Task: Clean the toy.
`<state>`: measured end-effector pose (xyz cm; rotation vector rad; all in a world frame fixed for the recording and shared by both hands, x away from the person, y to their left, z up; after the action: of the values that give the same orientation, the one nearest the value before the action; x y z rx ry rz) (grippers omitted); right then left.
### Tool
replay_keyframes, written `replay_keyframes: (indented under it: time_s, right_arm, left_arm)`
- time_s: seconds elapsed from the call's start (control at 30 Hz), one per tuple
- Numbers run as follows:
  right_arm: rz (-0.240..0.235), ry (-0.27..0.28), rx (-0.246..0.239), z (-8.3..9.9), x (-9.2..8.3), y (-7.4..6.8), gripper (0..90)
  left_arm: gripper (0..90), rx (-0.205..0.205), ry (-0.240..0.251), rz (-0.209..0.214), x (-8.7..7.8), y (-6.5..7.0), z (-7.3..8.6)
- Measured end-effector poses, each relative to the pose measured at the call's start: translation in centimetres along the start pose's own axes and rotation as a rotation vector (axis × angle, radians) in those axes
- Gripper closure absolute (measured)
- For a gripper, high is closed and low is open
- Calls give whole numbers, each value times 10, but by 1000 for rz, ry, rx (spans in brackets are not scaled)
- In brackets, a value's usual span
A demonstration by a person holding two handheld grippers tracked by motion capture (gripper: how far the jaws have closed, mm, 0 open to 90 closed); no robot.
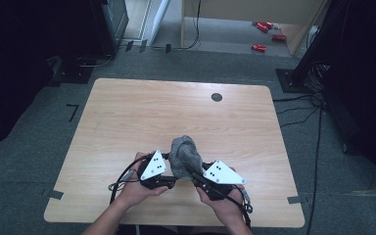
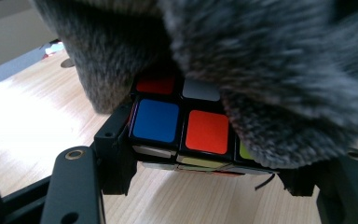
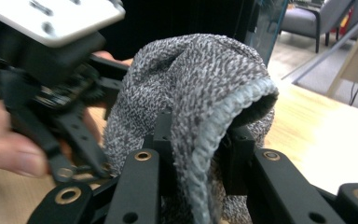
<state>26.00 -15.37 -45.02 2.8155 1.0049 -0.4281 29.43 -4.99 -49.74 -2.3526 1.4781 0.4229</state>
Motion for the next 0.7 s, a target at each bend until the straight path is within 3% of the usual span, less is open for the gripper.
replay_keyframes:
  time_s: [0.07, 0.13, 0.2, 0.3, 0.4, 0.47, 0.53, 0.57, 0.67, 0.7]
  right_arm:
    - [17, -1, 33, 3, -1, 11, 728]
    - [88, -28, 36, 8, -2, 26, 728]
    - [92, -16, 82, 9, -5, 34, 728]
    - [73, 9, 81, 2, -9, 29, 727]
    - [-5, 44, 43, -8, -9, 8, 725]
    - [-24, 27, 22, -7, -6, 1, 724]
    - [-17, 22, 21, -3, -3, 4, 721]
    - [-19, 24, 51, -1, -3, 8, 722]
    - [73, -13, 66, 7, -4, 30, 725]
    - [79, -12, 93, 9, -6, 35, 726]
  left_arm:
    - [342, -4, 3, 3, 0, -1, 1]
    - [341, -8, 10, 4, -1, -2, 0]
    - [342, -15, 11, 4, -1, -3, 0]
    - [341, -11, 1, 5, 1, -3, 2]
    - [342, -12, 10, 14, 1, 0, 0]
    - [341, -18, 30, 28, -2, 1, -3]
    - [341, -13, 24, 18, -3, 0, -4]
    - [341, -10, 20, 15, -3, -1, -3]
    - [341, -34, 42, 23, -6, -4, -4]
    - [341, -35, 43, 22, -6, -5, -4]
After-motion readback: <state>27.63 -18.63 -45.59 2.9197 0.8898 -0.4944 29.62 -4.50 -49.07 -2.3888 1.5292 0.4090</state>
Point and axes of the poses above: each handheld gripper's, and its own axes: x roughly forward along the jaws, z roughly out of its underside, y roughly to its right, the point moved 8 cm from there along x, roughly forward along the jaws, and after that the axes turned 1 degree about z, right-handed, at the moved point
